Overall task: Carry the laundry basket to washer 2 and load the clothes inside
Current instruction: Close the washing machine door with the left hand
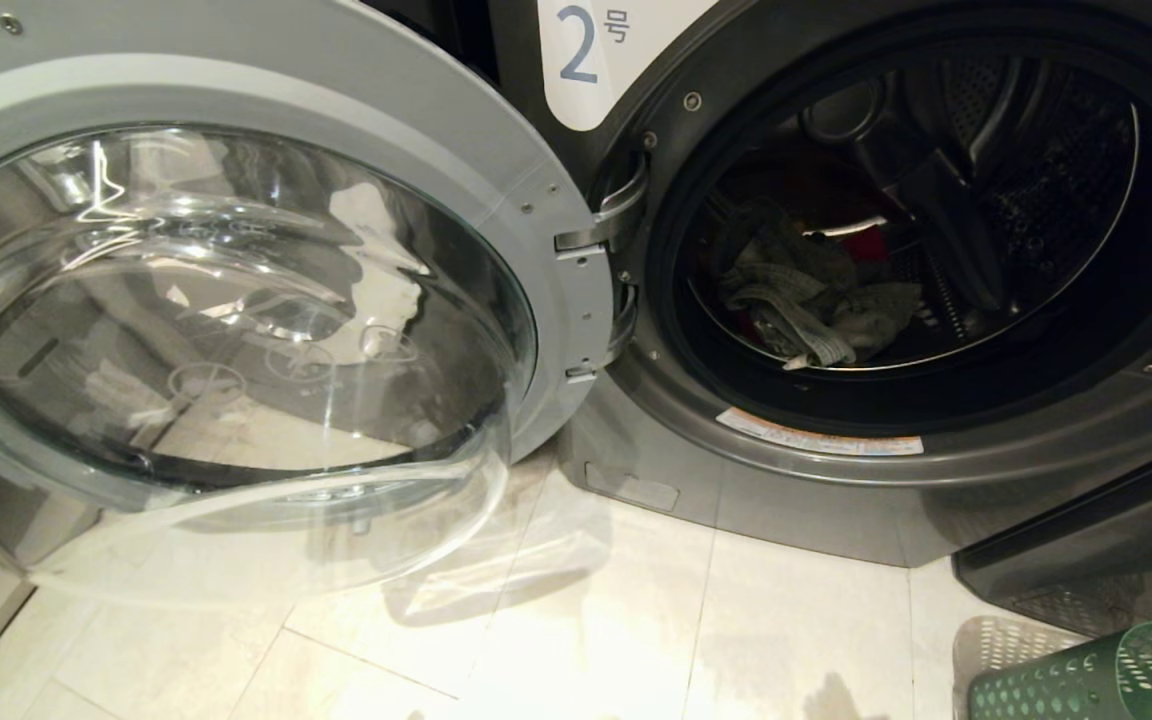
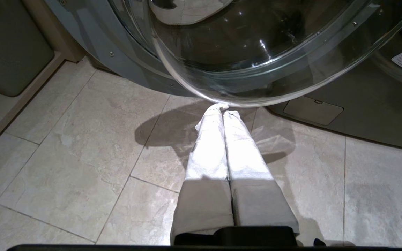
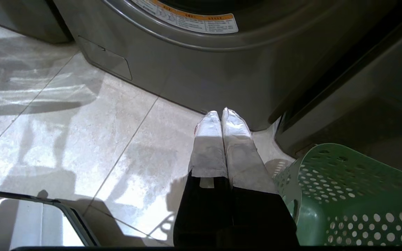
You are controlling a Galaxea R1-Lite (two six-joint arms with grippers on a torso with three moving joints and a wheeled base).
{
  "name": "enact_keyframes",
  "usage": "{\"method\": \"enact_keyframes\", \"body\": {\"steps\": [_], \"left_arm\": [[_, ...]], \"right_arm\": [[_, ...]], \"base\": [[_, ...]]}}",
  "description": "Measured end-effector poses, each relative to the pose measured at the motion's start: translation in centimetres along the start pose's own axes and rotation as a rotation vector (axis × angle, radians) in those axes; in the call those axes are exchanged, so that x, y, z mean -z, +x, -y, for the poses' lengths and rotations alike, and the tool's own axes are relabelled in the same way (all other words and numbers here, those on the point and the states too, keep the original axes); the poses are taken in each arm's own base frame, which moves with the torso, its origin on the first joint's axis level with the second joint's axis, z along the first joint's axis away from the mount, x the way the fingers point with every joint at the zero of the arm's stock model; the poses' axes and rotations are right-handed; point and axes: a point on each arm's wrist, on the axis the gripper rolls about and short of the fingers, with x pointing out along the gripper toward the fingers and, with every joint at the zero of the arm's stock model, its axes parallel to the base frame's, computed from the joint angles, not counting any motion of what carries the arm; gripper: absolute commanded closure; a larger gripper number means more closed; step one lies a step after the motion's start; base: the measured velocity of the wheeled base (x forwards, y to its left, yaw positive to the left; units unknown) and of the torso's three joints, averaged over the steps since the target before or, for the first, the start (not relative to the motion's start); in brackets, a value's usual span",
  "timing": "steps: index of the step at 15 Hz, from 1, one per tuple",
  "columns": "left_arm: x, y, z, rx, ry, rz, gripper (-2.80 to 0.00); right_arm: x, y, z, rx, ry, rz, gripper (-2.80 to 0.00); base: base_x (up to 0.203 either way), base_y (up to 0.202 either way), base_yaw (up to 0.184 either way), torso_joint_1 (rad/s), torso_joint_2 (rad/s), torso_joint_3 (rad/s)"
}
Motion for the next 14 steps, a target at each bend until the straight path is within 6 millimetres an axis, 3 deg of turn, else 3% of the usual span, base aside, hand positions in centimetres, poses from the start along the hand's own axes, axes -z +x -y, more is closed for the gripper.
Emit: {"method": "enact_keyframes", "body": {"steps": [4, 7, 14], "left_arm": [[0.0, 0.0, 0.0, 0.0, 0.0, 0.0, 0.0], [0.0, 0.0, 0.0, 0.0, 0.0, 0.0, 0.0], [0.0, 0.0, 0.0, 0.0, 0.0, 0.0, 0.0]], "right_arm": [[0.11, -0.13, 0.03, 0.024, 0.072, 0.002, 0.0], [0.13, -0.16, 0.02, 0.02, 0.009, -0.003, 0.0], [0.18, -0.15, 0.01, 0.023, 0.047, -0.004, 0.0]], "base": [[0.0, 0.0, 0.0, 0.0, 0.0, 0.0], [0.0, 0.0, 0.0, 0.0, 0.0, 0.0], [0.0, 0.0, 0.0, 0.0, 0.0, 0.0]]}}
